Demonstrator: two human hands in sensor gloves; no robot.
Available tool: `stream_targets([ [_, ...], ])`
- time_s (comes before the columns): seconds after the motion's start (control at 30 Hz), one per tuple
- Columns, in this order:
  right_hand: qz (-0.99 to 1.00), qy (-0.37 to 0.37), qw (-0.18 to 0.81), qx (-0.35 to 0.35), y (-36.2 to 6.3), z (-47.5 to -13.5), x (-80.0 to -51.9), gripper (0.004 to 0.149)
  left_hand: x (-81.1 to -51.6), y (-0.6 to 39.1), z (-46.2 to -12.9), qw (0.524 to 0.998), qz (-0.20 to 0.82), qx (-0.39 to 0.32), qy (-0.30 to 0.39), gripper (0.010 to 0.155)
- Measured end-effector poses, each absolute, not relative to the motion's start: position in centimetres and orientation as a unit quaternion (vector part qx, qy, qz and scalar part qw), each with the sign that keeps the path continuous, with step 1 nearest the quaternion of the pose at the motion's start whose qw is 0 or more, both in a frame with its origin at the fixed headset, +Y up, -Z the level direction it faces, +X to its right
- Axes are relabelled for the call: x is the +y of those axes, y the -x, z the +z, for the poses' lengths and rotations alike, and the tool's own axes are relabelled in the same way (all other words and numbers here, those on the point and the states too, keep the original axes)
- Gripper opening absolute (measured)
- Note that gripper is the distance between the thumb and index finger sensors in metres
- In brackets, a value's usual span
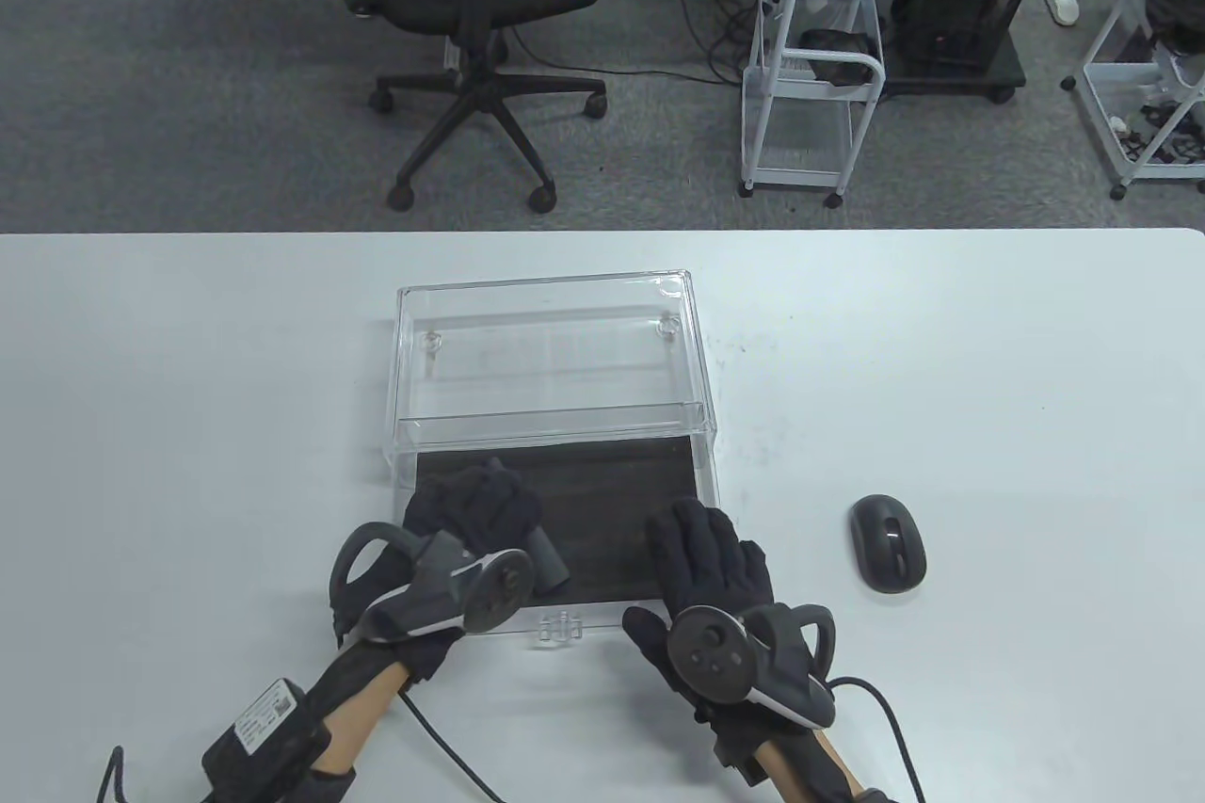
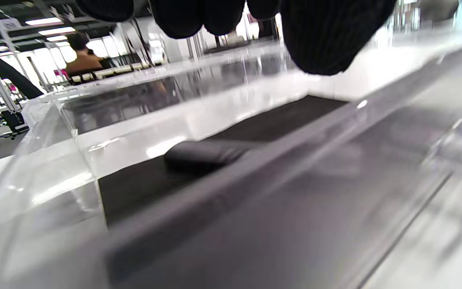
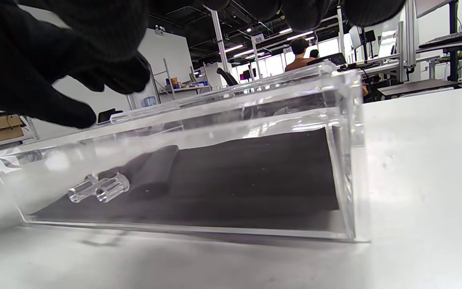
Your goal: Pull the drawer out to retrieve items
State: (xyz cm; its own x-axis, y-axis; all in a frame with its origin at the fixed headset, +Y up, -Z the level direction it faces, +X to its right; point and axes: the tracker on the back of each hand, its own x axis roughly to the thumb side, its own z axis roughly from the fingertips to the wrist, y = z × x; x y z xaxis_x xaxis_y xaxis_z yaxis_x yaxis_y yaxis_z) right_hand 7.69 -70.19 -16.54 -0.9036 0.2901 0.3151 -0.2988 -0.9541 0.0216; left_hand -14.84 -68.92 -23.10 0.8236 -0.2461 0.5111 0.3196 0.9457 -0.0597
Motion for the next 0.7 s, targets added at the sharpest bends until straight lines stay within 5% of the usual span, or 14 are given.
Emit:
stream_targets([
  [0.13, 0.976, -0.152, 0.156, 0.0, -8.3, -16.9, -70.4, 0.091, -70.5, 12.6, -25.2, 0.921, -0.246, -0.262, 0.151, 0.081],
  [0.37, 0.976, -0.148, 0.161, 0.013, -8.5, -17.3, -70.7, 0.091, -73.3, 11.3, -27.5, 0.89, -0.309, -0.225, 0.247, 0.096],
  [0.7, 0.975, -0.148, 0.16, 0.035, -8.4, -17.5, -71.1, 0.091, -75.0, 11.1, -28.1, 0.872, -0.342, -0.241, 0.253, 0.083],
])
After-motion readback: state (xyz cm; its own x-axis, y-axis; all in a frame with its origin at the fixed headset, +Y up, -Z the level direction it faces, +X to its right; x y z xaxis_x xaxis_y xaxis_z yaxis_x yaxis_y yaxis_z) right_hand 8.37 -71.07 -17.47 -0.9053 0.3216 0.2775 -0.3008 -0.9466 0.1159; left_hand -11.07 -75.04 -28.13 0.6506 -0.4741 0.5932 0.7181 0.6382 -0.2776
